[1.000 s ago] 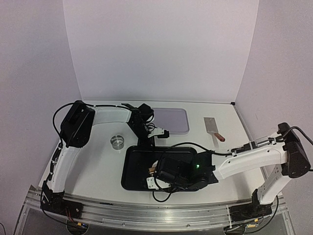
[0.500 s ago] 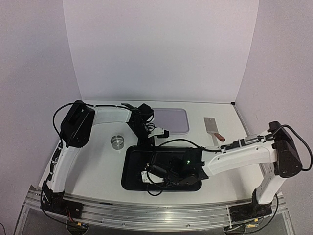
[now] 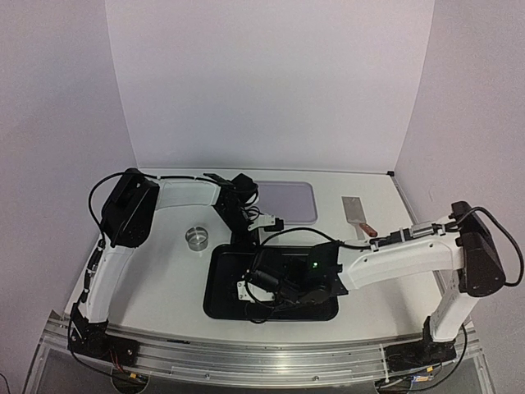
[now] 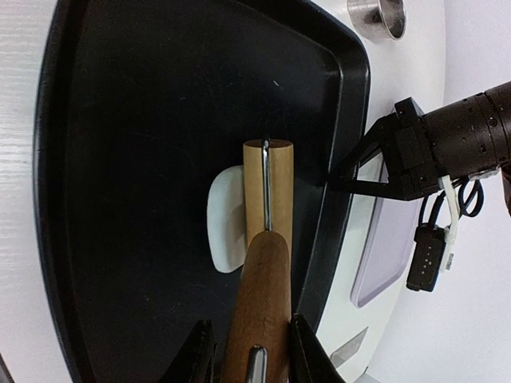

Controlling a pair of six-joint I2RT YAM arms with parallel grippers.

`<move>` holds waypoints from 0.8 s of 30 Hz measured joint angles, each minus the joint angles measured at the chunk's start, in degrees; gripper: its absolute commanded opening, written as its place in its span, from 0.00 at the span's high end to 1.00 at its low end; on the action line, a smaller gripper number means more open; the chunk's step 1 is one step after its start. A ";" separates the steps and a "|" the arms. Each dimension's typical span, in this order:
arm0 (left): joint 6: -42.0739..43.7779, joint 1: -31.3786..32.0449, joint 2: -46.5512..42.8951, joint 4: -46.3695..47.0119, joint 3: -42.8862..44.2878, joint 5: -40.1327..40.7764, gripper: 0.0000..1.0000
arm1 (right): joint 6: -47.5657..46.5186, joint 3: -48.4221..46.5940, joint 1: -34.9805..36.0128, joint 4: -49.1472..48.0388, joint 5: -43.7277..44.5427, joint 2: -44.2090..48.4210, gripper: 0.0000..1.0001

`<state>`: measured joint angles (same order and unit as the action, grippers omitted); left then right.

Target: Roll out the dumpling wrappers from the dough

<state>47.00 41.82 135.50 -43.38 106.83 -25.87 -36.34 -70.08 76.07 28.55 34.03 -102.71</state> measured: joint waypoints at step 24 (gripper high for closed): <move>-0.52 -0.02 0.00 0.10 -0.01 -0.04 1.00 | 3.66 -4.23 -0.37 2.71 1.28 -3.17 1.00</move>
<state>46.48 41.80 135.50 -43.28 106.81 -25.91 -32.68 -74.30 75.70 31.25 35.31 -105.88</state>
